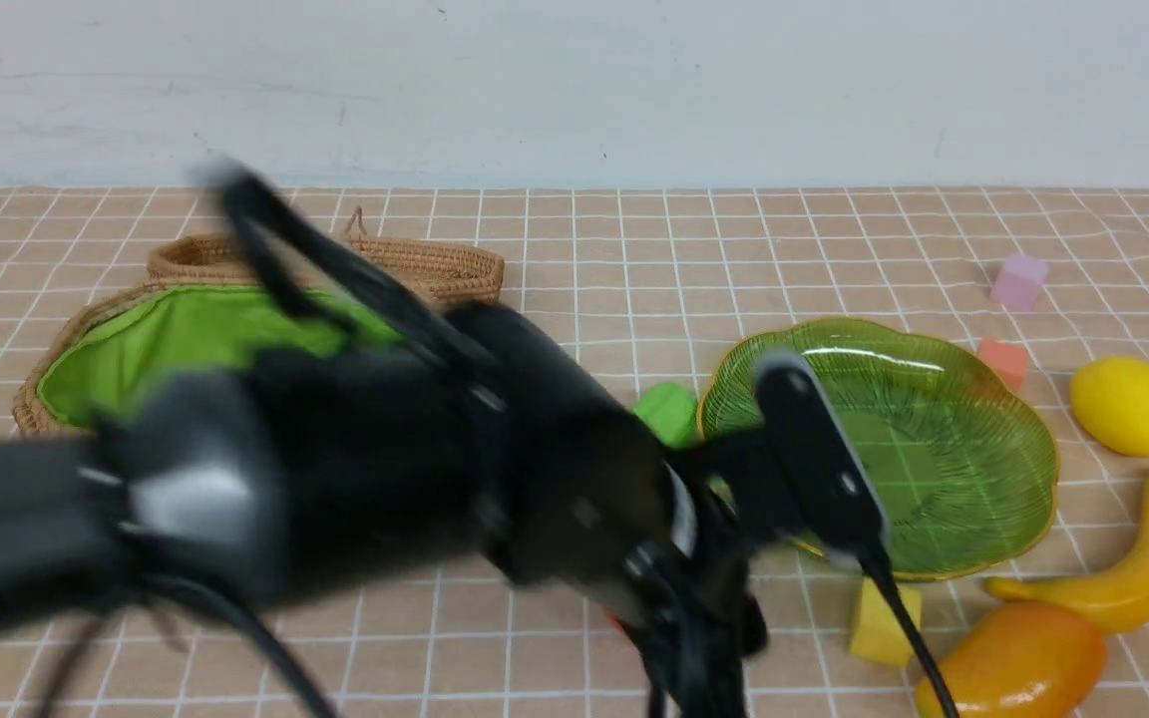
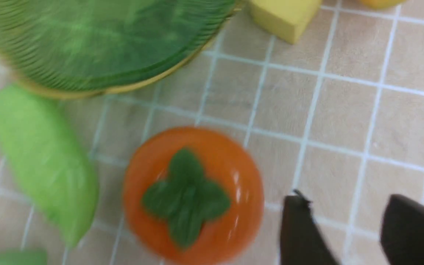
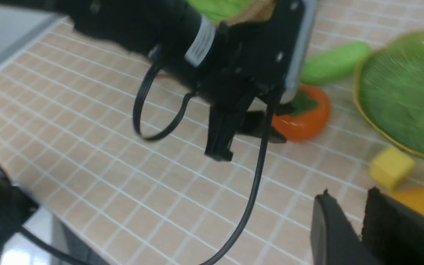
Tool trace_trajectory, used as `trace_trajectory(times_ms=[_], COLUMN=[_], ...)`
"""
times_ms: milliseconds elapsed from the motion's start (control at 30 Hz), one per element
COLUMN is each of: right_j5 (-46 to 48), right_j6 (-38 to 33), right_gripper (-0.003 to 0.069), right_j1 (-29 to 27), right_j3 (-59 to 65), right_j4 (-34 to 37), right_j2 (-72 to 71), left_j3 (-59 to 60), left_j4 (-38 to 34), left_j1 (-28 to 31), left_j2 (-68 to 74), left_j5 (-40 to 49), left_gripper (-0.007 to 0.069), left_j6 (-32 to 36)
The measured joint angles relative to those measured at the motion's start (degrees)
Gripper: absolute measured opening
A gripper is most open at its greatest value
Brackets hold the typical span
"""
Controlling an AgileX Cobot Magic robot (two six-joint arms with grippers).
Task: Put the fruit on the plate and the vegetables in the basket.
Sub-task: Grab a tomato with your left arm and place it on the plate on the right.
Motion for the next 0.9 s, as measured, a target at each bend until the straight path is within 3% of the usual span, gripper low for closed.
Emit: trace_trajectory(times_ms=[133,267,433,533,733,900], right_j5=[2.35,4.18,4.87,4.94,4.95,4.95], right_j6=[4.45,5.39,5.59,5.61,5.67,4.89], right_gripper=[0.0169,0.0171,0.0172,0.0174,0.0177,0.0177], right_j1=[0.00,0.00,0.00,0.00,0.00,0.00], right_j3=[0.00,0.00,0.00,0.00,0.00,0.00], right_j4=[-5.04,-6.11,-6.15,-5.98,-5.98,-5.98], right_j2=[0.00,0.00,0.00,0.00,0.00,0.00], left_j3=[0.00,0.00,0.00,0.00,-0.64,-0.64], left_j4=[11.56,24.98,34.98,38.59,40.12,40.39], left_j1=[-0.71,-0.65,-0.65,-0.65,-0.72,-0.72], left_j2=[3.96,6.73,9.37,11.86,12.69,12.69], left_j5=[-3.50,-4.19,-4.87,-3.68,-2.14,-1.76], left_gripper=[0.0541,0.0625,0.0610,0.0544,0.0471,0.0468], left_j6=[-9.11,-19.54,-29.62,-35.12,-36.40,-36.52])
